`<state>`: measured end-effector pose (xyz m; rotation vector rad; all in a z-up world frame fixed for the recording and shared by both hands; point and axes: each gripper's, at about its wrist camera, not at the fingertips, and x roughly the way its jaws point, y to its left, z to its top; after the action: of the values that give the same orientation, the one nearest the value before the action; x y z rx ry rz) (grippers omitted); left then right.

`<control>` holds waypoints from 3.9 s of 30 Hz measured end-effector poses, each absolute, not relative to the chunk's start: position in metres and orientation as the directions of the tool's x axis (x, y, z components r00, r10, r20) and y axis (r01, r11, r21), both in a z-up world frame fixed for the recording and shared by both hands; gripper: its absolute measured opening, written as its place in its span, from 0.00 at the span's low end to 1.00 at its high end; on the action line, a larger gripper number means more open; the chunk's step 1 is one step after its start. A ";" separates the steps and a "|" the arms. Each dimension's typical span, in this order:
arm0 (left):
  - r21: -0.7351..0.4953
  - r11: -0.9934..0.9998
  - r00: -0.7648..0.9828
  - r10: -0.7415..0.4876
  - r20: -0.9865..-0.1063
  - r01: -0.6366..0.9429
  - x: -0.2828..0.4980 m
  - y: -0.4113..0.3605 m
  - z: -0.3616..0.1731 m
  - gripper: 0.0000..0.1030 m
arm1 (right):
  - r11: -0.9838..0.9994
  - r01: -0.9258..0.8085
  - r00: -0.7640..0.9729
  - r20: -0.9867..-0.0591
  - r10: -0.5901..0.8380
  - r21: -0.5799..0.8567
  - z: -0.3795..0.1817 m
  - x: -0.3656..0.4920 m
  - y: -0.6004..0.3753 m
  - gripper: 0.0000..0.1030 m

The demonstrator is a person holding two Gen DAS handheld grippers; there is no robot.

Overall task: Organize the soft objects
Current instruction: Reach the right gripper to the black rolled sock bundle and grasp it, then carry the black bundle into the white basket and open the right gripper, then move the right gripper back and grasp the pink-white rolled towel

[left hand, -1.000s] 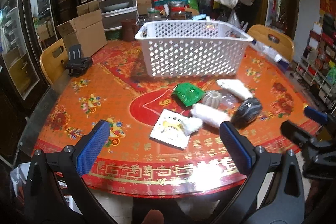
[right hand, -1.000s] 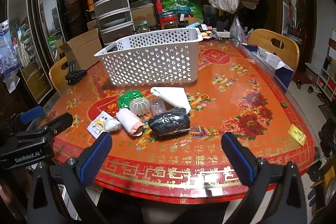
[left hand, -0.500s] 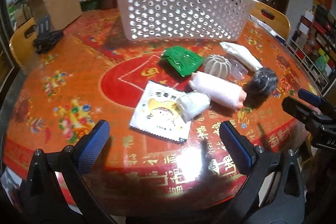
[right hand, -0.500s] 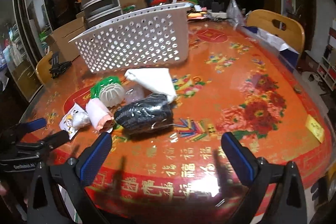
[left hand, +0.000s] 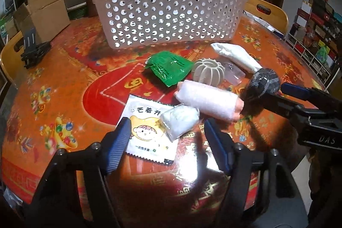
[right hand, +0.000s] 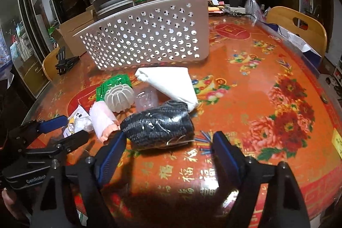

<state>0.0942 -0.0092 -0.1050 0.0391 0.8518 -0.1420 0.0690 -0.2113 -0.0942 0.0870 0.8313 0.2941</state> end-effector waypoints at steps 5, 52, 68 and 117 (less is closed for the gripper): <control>-0.028 0.988 0.647 -0.122 -0.752 0.154 0.093 -0.012 -0.107 0.57 | 0.954 -0.237 0.629 -0.720 0.294 0.183 -0.095 0.073 -0.206 0.77; -0.075 0.988 0.750 -0.149 -0.645 0.132 0.157 0.021 0.020 0.35 | 0.948 -0.306 0.742 -0.603 0.293 0.084 0.030 0.114 -0.196 0.55; -0.034 0.998 0.602 -0.054 -0.797 0.044 0.346 0.012 0.026 0.35 | 0.970 -0.232 0.635 -0.745 0.204 0.068 0.026 0.268 -0.187 0.55; -0.027 1.000 0.675 -0.025 -0.737 0.007 0.062 0.056 -0.054 0.97 | 0.942 -0.223 0.628 -0.702 0.335 0.250 -0.072 0.070 -0.233 0.88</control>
<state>0.0621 0.0564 -0.0540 -0.0230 0.8296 -0.0178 0.0704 -0.2328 -0.0718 0.1441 0.8326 0.3206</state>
